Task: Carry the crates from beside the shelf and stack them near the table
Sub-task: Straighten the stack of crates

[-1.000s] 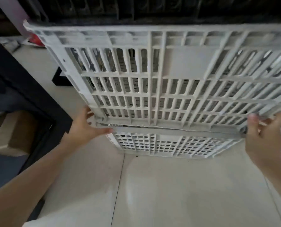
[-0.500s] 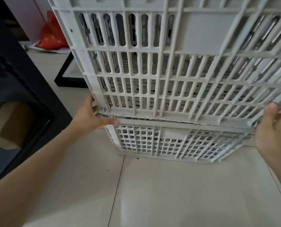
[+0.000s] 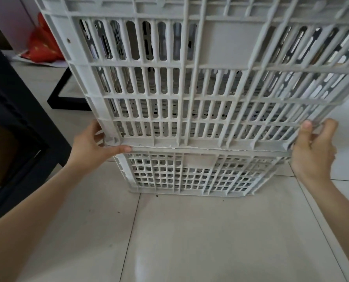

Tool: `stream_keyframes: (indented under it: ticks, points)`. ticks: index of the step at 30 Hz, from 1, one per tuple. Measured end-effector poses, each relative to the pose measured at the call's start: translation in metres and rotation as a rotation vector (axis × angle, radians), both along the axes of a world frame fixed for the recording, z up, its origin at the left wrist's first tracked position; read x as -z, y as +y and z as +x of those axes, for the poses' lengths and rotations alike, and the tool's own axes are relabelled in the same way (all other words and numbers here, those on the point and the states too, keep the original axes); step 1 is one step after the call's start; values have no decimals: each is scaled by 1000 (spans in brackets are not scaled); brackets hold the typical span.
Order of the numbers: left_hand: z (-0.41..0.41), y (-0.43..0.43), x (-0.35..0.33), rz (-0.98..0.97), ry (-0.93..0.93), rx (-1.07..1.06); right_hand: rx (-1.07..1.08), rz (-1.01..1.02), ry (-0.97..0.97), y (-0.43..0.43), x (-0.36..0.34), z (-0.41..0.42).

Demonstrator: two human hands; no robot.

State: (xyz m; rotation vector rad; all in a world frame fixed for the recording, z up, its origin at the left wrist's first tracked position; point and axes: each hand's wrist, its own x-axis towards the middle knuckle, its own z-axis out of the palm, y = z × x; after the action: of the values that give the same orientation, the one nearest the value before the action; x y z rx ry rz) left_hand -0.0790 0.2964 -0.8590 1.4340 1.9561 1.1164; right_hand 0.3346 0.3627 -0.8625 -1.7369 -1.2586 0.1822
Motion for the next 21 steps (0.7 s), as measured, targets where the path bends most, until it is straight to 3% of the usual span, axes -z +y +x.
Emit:
stream_keyframes:
  ticks: [15,18,21]
  points:
    - [-4,3,-4,-40,37,7,-41,-17,42,-2,-4,-1]
    - [-1,-1,-18,-201,58,23,-144,-150,89,-13,-27,0]
    - [-1,-10,-56,-327,39,34,-257,-442,67,-30,-73,10]
